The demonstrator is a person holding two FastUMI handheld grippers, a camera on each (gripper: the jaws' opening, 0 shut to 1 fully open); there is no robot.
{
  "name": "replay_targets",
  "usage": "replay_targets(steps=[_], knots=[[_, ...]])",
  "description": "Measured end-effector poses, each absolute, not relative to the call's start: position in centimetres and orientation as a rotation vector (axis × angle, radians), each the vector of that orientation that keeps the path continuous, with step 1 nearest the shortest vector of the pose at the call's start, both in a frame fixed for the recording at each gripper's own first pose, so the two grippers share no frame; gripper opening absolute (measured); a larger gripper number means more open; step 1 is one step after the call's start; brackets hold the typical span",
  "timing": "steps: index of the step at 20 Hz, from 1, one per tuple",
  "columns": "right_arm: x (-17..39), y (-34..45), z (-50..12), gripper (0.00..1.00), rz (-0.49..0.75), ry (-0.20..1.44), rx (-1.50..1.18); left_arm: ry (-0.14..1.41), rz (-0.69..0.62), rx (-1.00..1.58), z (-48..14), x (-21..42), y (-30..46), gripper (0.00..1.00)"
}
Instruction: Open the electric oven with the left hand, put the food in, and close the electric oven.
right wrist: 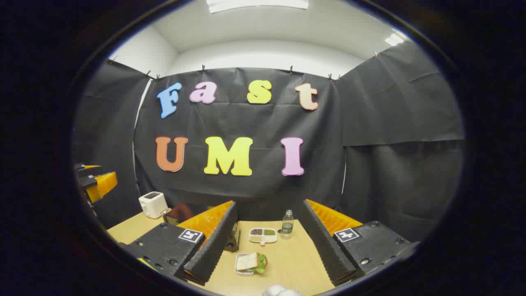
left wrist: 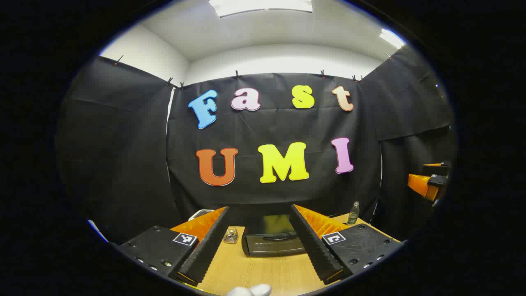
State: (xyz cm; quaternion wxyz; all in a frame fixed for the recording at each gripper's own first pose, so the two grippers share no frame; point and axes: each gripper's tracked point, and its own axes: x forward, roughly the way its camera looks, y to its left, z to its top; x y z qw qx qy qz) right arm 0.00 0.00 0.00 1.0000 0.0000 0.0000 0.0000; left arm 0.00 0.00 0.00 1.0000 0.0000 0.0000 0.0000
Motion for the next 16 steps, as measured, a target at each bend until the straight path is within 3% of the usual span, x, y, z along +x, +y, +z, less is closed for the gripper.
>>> replay_targets(steps=[1, 2, 5, 6, 7, 8, 9, 10, 11, 12, 15, 16], knots=[[0.1, -0.1, 0.0, 1.0, 0.0, 0.002, -0.001, 0.0, 0.001, 0.004, 0.1, 0.1, 0.0, 0.88], [0.2, -0.2, -0.1, 1.0, -0.001, 0.005, 0.0, -0.001, 0.002, 0.006, 0.0, 0.2, 0.0, 0.95], [0.5, -0.3, -0.1, 1.0, -0.005, 0.006, -0.003, -0.002, 0.0, 0.003, 0.0, 0.5, -0.3, 0.95], [0.6, -0.4, -0.1, 0.92, -0.007, 0.002, -0.002, 0.001, -0.002, 0.005, -0.2, 0.7, -0.4, 0.95], [0.6, -0.6, -0.2, 0.92, -0.009, 0.003, 0.0, 0.004, -0.005, 0.003, -0.2, 0.8, -0.6, 0.95], [0.8, -0.6, -0.3, 1.0, -0.008, 0.004, 0.002, 0.004, -0.011, 0.001, -0.1, 1.0, -0.8, 0.95], [0.9, -0.7, -0.3, 1.0, -0.01, 0.006, 0.003, 0.005, -0.012, 0.001, -0.1, 1.0, -0.9, 0.95], [0.9, -1.0, -0.4, 0.92, -0.012, 0.006, 0.004, 0.002, -0.015, 0.002, -0.1, 1.1, -1.0, 0.95], [1.0, -1.2, -0.3, 0.92, -0.015, 0.005, 0.006, -0.001, -0.013, 0.005, 0.0, 1.2, -1.1, 0.95], [1.0, -1.2, -0.3, 1.0, -0.016, 0.005, 0.006, -0.003, -0.011, 0.008, -0.1, 1.4, -1.0, 0.95], [1.5, -1.3, -0.5, 0.92, -0.017, 0.011, 0.005, 0.002, -0.009, 0.014, -0.5, 1.9, -1.1, 0.95], [1.6, -1.3, -0.5, 1.0, -0.016, 0.011, 0.006, 0.005, -0.008, 0.015, -0.6, 2.0, -1.1, 0.95]])
